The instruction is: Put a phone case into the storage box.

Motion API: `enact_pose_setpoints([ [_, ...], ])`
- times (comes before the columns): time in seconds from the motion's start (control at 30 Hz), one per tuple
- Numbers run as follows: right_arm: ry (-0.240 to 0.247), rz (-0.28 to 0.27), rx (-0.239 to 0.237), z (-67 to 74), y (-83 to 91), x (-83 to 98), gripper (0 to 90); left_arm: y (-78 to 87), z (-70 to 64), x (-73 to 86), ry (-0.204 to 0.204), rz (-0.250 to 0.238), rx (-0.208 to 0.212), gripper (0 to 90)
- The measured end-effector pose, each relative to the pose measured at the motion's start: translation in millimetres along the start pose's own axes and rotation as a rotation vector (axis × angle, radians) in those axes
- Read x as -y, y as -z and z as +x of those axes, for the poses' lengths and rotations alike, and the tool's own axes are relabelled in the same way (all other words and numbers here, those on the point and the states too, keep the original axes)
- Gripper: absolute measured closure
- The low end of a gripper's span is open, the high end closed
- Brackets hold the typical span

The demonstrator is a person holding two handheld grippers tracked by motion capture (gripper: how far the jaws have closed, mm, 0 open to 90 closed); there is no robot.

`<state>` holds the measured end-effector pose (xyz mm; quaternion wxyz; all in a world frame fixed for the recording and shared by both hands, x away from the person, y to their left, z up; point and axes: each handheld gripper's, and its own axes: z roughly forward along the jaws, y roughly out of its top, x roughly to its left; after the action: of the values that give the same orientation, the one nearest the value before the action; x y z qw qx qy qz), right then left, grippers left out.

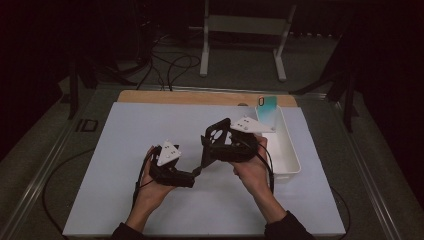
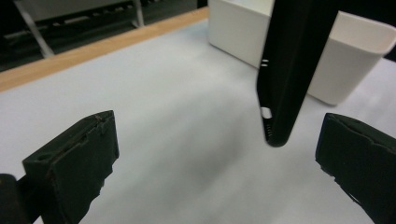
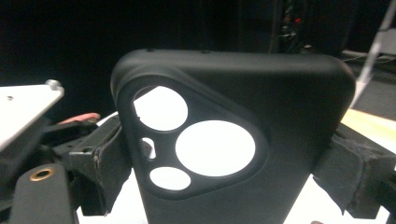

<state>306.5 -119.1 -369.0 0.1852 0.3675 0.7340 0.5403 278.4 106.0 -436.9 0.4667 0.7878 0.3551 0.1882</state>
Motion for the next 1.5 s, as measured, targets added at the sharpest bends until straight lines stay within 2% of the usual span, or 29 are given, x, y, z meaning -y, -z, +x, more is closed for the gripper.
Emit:
enact_pose_setpoints([
  [0.07, -0.003, 0.000, -0.002, -1.0, 0.6, -0.5, 13.1, 3.7, 2.8, 0.9, 0.001, -0.014, -0.020, 0.1],
  [0.13, -0.003, 0.000, 0.003, -2.6, 1.8, -1.1, 13.1, 7.8, 6.5, 2.5, 0.009, -0.025, -0.020, 0.0],
  [0.33, 0.003, -0.014, 0.029, -8.3, 4.6, -2.8, 13.0, 21.4, 20.5, 10.2, 0.032, -0.063, -0.055, 0.1],
  [0.47, -0.004, -0.016, 0.039, -13.3, 5.8, -4.6, 13.1, 30.7, 28.6, 15.4, 0.024, -0.075, -0.116, 0.1],
  [0.67, -0.006, -0.022, 0.045, -19.0, 5.9, -6.4, 13.1, 42.1, 40.9, 26.8, 0.036, -0.080, -0.134, 0.1],
  [0.73, -0.005, -0.024, 0.044, -19.8, 5.7, -6.6, 13.0, 45.6, 44.2, 31.6, 0.035, -0.083, -0.158, 0.1],
  [0.97, 0.002, -0.018, 0.055, -24.8, 3.1, -7.6, 13.1, 58.2, 56.4, 49.2, 0.061, -0.088, -0.178, 0.1],
  [1.1, 0.007, -0.021, 0.062, -26.9, 2.0, -8.5, 13.1, 62.7, 59.0, 55.2, 0.070, -0.093, -0.183, 0.1],
  [1.37, 0.021, -0.016, 0.086, -31.9, 1.2, -12.1, 13.1, 71.8, 62.3, 67.9, 0.061, -0.109, -0.194, 0.1],
  [1.4, 0.022, -0.016, 0.088, -33.0, 1.2, -12.3, 13.1, 74.2, 62.1, 71.3, 0.046, -0.119, -0.210, 0.1],
  [1.5, 0.012, -0.012, 0.097, -37.7, 0.1, -12.1, 13.1, 76.5, 63.7, 75.3, 0.051, -0.126, -0.203, 0.1],
])
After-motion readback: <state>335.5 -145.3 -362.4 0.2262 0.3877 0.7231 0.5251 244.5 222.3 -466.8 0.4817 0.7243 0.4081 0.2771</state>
